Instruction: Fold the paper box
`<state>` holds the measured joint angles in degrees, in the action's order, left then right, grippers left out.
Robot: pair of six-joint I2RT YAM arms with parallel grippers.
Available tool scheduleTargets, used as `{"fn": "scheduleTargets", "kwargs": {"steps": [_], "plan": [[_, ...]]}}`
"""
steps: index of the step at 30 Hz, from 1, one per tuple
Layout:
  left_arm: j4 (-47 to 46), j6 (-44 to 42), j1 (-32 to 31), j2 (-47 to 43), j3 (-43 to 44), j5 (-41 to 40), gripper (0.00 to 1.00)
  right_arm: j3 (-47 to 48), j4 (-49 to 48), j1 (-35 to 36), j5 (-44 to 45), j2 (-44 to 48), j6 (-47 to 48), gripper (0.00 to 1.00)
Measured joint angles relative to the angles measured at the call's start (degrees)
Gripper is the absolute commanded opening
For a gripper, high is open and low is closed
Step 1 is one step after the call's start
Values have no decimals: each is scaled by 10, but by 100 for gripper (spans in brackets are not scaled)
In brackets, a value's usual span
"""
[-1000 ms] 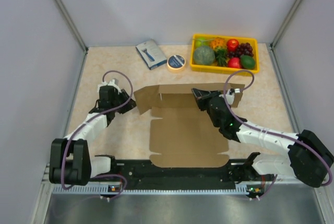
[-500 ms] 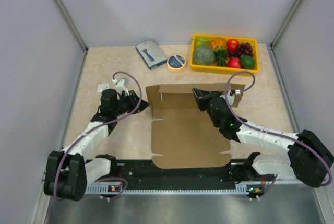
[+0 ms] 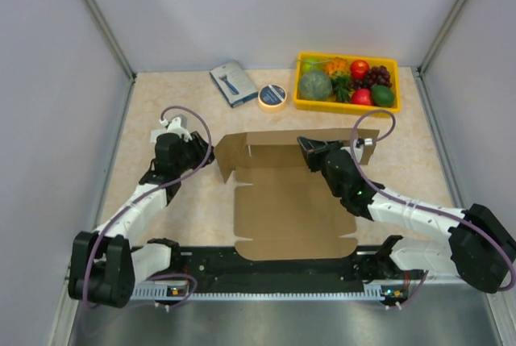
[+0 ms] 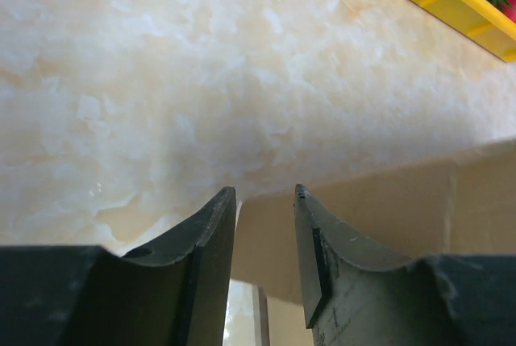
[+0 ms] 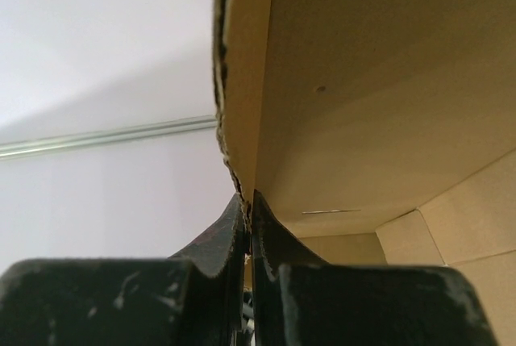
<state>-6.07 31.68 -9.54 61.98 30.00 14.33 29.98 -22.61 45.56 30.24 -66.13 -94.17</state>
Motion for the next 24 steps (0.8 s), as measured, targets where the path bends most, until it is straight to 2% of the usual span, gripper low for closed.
{"fn": "scheduleTargets", "kwargs": {"steps": [3, 6, 9, 13, 20, 24], "plan": [[-11, 2, 1, 57, 25, -12, 31, 0, 0, 0, -3, 0, -1, 0], [-33, 2, -1, 161, 79, 29, 25, 0, -1, 0, -4, 0, -5, 0], [-70, 2, -10, 223, 107, 79, 23, -1, 0, -2, 3, 0, -8, 0], [-75, 1, -19, 213, 98, 105, 21, -3, 1, -6, 18, 0, -13, 0], [-85, 16, -34, 116, 40, 162, 19, -3, 2, -5, 9, 0, -19, 0], [-115, 44, -62, 111, 12, 188, 21, -3, 9, -4, 7, 1, -20, 0]]}}
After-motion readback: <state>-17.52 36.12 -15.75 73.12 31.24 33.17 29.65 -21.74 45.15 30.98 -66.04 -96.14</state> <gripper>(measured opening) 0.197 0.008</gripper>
